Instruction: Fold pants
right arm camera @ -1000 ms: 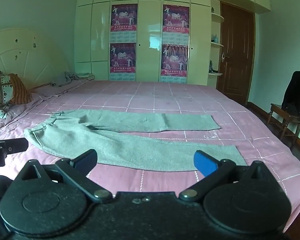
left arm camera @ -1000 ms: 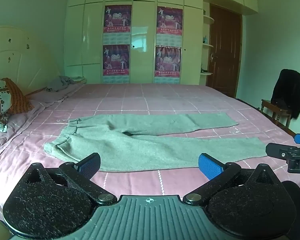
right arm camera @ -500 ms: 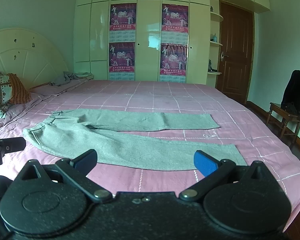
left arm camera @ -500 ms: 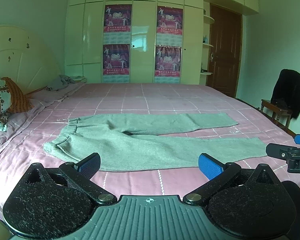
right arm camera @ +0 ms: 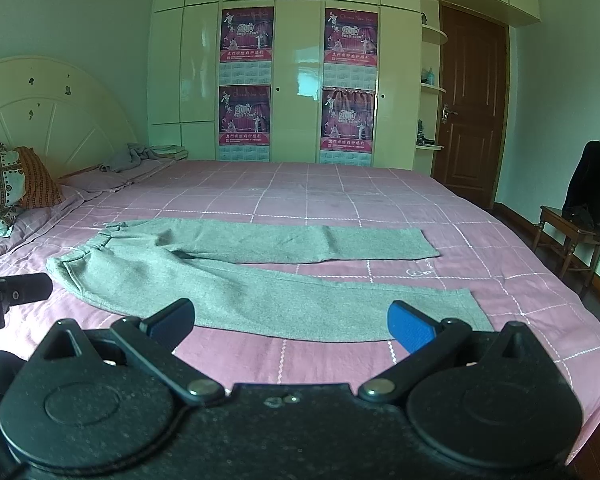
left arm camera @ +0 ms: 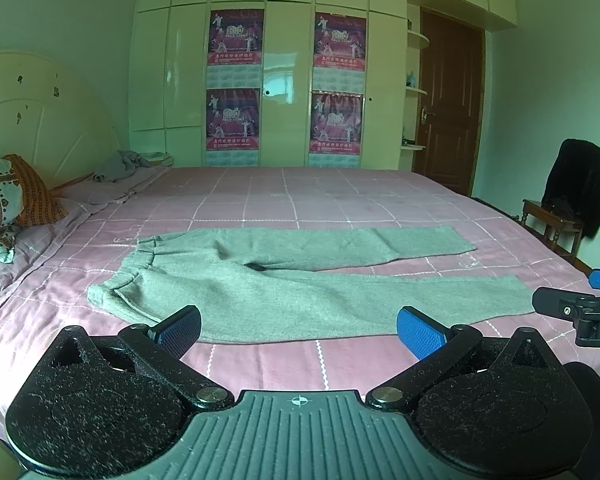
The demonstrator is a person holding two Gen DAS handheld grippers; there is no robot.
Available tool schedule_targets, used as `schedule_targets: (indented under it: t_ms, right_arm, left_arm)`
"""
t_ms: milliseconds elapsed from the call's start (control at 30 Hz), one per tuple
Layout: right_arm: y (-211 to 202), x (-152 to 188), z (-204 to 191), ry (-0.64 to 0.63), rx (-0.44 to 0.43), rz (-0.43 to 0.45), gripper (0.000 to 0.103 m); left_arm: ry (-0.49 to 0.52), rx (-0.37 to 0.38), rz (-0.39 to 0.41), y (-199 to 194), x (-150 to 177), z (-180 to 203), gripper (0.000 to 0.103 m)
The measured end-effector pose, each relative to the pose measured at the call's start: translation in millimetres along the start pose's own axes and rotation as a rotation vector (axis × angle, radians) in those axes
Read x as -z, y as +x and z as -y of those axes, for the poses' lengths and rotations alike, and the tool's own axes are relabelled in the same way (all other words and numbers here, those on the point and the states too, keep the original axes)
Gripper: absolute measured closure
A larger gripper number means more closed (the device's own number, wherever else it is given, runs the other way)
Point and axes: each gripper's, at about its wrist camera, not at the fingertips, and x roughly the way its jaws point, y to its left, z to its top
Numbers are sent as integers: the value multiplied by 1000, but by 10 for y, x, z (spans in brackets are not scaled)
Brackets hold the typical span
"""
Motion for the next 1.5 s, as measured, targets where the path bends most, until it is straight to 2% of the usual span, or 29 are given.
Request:
schedule_targets:
  t_ms: [1500]
  right_arm:
    - [33, 28, -29, -3, -3, -1, 0]
  left_arm:
    - [2, -2, -20, -36, 0, 13, 0]
